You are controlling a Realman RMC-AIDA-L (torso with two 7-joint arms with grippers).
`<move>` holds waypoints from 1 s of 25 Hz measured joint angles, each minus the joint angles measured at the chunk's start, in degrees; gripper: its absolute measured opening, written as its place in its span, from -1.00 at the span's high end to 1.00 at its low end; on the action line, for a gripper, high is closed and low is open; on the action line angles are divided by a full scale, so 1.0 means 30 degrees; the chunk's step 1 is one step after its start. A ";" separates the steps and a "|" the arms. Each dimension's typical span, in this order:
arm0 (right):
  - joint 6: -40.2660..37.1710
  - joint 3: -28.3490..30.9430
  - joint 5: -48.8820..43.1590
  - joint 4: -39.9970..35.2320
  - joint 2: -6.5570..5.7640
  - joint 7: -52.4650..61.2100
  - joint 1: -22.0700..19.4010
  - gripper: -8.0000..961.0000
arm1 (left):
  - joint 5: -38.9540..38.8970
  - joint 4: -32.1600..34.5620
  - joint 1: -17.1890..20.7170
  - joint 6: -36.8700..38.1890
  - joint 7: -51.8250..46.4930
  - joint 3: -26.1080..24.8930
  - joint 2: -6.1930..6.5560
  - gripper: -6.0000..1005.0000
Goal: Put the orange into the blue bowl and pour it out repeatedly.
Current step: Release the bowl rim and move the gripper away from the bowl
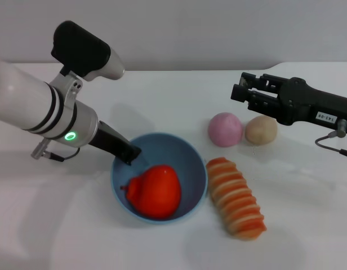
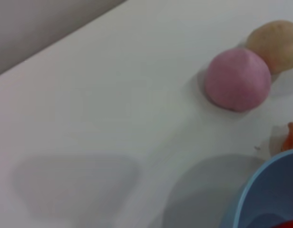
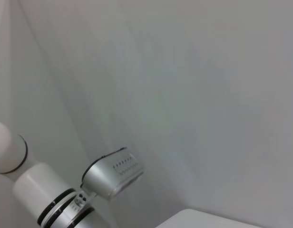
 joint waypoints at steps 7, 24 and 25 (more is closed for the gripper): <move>0.0023 0.0017 0.0048 0.0018 0.0008 -0.0264 -0.0031 -0.04 | 0.0191 -0.0277 -0.0034 -0.0164 -0.0285 0.1105 0.0039 0.78; 0.0017 0.1398 -0.0038 0.0191 -0.0158 -0.0643 -0.0367 -0.12 | 0.1062 0.2164 0.0177 -0.0722 -0.0895 0.1224 0.0126 0.19; 0.0020 0.1512 -0.0029 0.0173 -0.0167 -0.1029 -0.0448 -0.17 | 0.1071 0.2479 0.0219 -0.0963 -0.0879 0.1213 0.0131 0.14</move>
